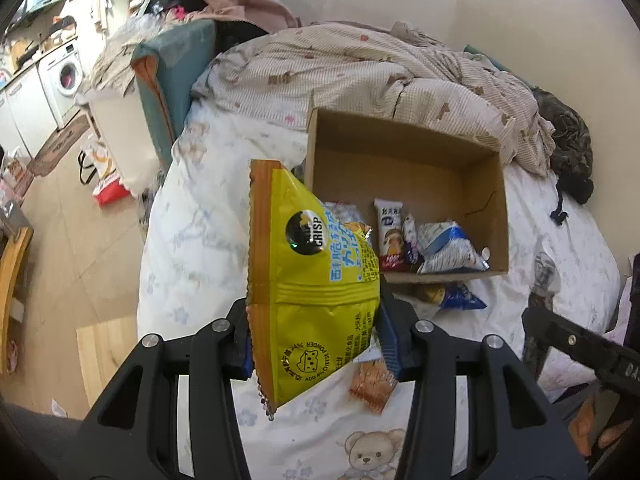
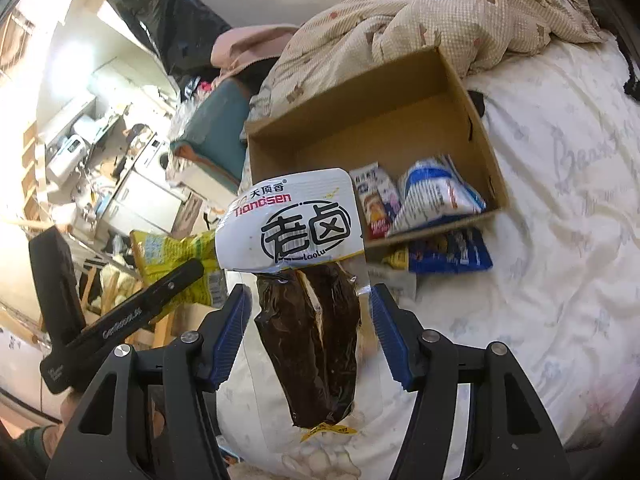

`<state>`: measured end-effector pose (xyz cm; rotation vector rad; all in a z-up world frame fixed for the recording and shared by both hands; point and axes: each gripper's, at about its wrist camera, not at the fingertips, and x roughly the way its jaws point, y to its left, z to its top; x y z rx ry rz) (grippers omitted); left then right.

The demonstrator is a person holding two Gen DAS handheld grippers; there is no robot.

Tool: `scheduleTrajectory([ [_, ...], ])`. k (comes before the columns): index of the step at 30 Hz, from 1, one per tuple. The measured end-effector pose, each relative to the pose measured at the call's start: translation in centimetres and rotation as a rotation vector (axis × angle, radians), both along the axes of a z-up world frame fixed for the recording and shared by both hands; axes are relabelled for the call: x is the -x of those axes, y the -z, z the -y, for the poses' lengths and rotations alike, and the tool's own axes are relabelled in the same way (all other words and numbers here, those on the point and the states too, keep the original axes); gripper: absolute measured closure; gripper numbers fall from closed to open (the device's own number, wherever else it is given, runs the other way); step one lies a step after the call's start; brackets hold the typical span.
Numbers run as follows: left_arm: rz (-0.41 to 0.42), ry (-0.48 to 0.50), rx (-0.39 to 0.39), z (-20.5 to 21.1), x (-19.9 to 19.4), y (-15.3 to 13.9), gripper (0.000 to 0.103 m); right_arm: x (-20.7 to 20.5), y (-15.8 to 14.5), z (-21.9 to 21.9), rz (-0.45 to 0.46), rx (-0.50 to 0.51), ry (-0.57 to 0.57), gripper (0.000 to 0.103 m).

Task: Organize snacks
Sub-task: 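Carry both packets over the cardboard box and lower them inside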

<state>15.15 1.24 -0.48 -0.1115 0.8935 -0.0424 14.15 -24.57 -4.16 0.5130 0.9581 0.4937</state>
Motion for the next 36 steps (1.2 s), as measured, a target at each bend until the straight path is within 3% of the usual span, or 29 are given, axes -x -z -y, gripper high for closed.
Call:
scheduleTrajectory([
  [17, 0.029, 0.075, -0.046, 3.0, -7.1, -2.5, 0.06, -6.9, -1.3, 1.3, 0.04, 0.016, 0.05, 0.039],
  [29, 0.004, 0.081, -0.071, 4.4, -11.9, -0.3, 0.06, -11.8, -0.2, 2.0, 0.024, 0.059, 0.082, 0.039],
  [36, 0.022, 0.121, -0.107, 5.7, -13.4, 1.4, 0.06, -14.4, 2.2, 2.3, -0.039, 0.071, 0.105, 0.039],
])
